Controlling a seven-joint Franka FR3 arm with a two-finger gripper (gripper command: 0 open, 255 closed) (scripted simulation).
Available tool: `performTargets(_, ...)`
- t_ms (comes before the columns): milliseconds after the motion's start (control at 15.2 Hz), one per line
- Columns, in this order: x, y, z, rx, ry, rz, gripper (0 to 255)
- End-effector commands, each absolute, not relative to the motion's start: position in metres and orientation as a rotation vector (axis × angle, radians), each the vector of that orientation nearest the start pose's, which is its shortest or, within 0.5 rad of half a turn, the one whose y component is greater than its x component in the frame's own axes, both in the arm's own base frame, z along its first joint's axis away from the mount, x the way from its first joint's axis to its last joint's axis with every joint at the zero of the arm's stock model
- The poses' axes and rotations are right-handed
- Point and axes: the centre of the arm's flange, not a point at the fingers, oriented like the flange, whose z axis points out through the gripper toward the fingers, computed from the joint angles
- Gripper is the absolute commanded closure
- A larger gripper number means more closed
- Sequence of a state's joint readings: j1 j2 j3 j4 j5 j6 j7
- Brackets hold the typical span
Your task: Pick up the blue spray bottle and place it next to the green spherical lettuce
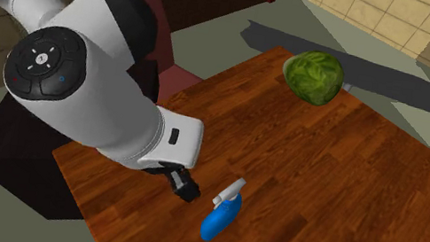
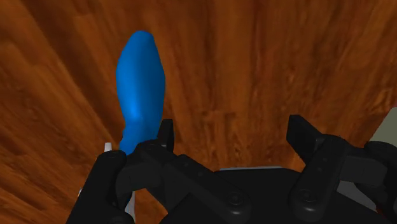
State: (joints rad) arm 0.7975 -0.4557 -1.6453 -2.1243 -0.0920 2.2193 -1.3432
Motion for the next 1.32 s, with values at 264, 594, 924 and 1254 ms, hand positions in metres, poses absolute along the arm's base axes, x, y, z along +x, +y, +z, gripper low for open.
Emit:
performTargets(264, 0.376, -0.508, 0.349, -2.797, -0.893, -0.632, 0)
performTargets(594, 0.394, -0.527, 0.326, -2.768, -0.931, -0.660, 0)
performTargets(924, 0.405, -0.519, 0.300, -2.768, -0.931, -0.660, 0)
performTargets(1254, 0.405, -0.519, 0.300, -2.768, -0.931, -0.660, 0)
